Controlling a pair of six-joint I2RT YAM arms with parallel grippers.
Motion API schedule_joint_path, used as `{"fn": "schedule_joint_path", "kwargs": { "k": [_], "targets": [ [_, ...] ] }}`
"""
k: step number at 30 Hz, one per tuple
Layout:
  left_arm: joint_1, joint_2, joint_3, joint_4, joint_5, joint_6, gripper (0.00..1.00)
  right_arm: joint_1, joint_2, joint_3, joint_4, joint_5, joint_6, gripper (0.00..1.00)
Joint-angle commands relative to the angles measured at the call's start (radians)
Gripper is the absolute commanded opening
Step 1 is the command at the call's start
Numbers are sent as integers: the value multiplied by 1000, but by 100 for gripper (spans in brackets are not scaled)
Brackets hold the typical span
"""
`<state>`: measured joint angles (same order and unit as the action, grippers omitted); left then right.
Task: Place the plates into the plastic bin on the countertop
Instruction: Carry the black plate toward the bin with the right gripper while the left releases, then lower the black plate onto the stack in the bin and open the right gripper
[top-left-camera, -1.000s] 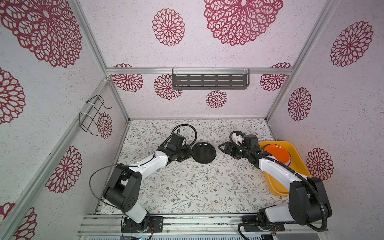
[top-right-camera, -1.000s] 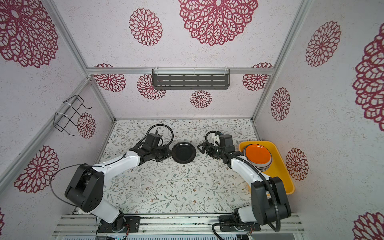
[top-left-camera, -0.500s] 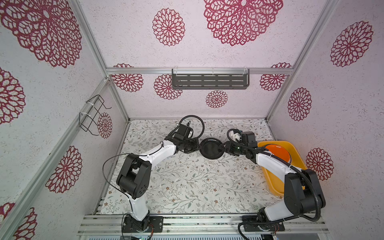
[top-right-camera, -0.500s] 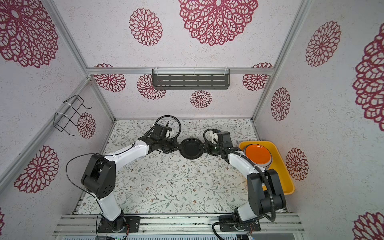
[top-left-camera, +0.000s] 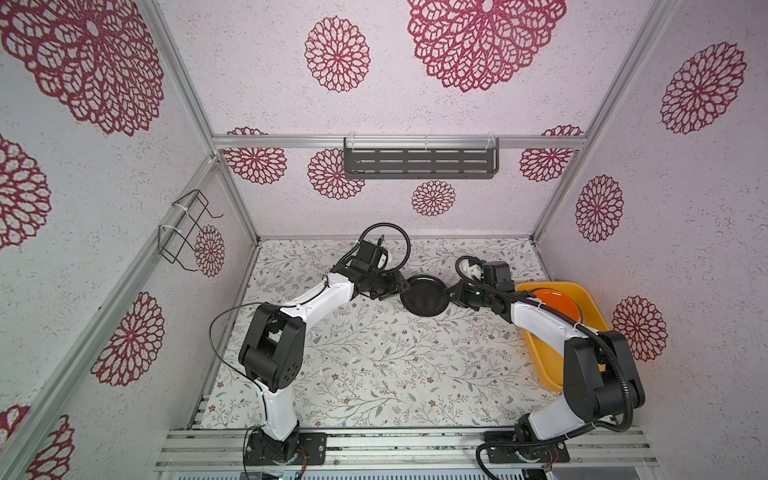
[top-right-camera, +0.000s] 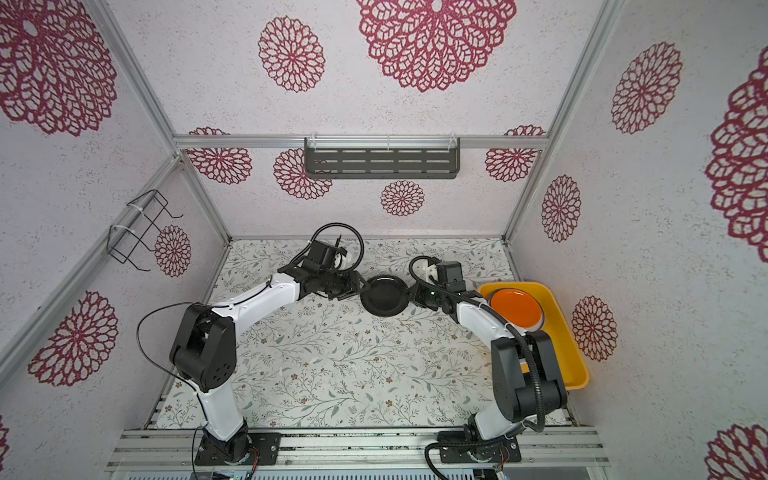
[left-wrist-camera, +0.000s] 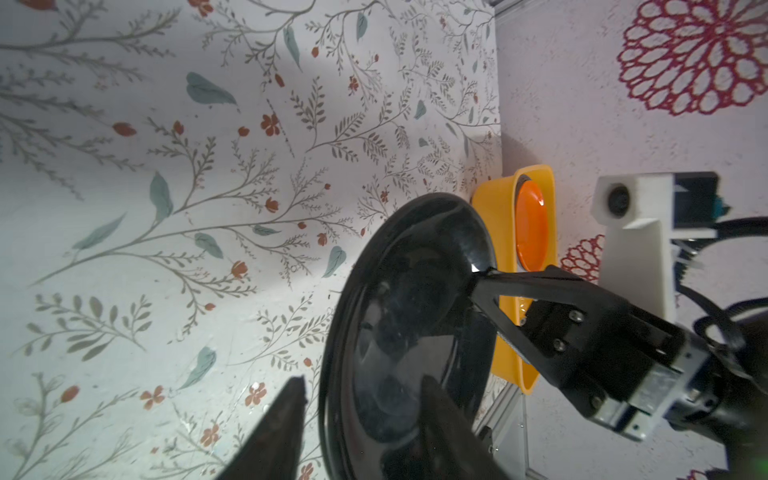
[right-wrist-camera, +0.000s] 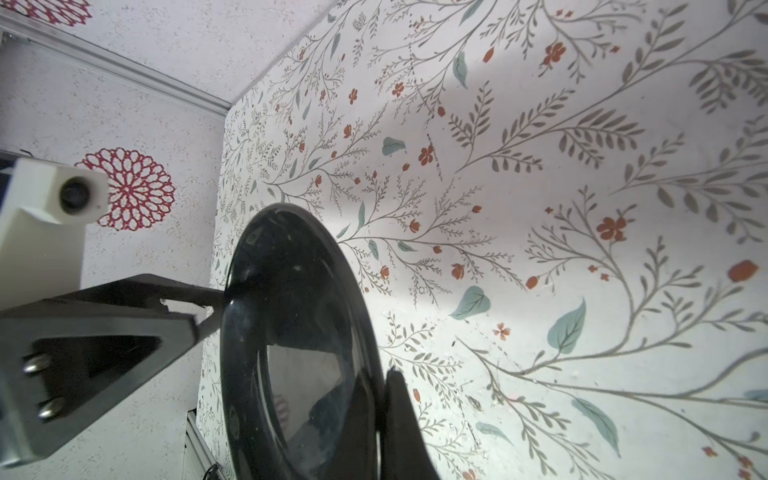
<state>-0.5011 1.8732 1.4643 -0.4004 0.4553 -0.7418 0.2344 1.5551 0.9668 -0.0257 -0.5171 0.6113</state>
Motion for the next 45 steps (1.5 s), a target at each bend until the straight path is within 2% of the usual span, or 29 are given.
{"fn": "schedule_joint_path", "kwargs": {
  "k": [1, 5, 6, 11, 17, 22, 26, 31, 45],
  "targets": [
    [21, -8, 25, 17, -28, 30, 75, -47, -7, 38, 56, -33, 46, 0],
    [36, -42, 27, 41, -65, 43, 100, -140, -42, 24, 59, 14, 69, 0],
    [41, -50, 26, 46, -69, 44, 97, -163, -50, 21, 53, 26, 72, 0],
    [78, -69, 22, 63, -84, 48, 97, -312, -110, 14, -16, 79, 52, 0],
    [104, -47, 31, 92, -80, 28, 97, -544, -195, -15, -111, 148, 53, 0],
    [120, -37, 35, 125, -107, 6, 97, -736, -217, -35, -147, 178, 55, 0],
    [142, -25, 34, 130, -104, -3, 97, -845, -212, -39, -154, 184, 43, 0],
    [159, -21, 31, 140, -106, -15, 97, -908, -180, -28, -168, 205, 7, 0],
    [163, -44, -36, 216, -141, -58, 97, -935, -80, -18, -152, 238, -48, 0]
  ]
}}
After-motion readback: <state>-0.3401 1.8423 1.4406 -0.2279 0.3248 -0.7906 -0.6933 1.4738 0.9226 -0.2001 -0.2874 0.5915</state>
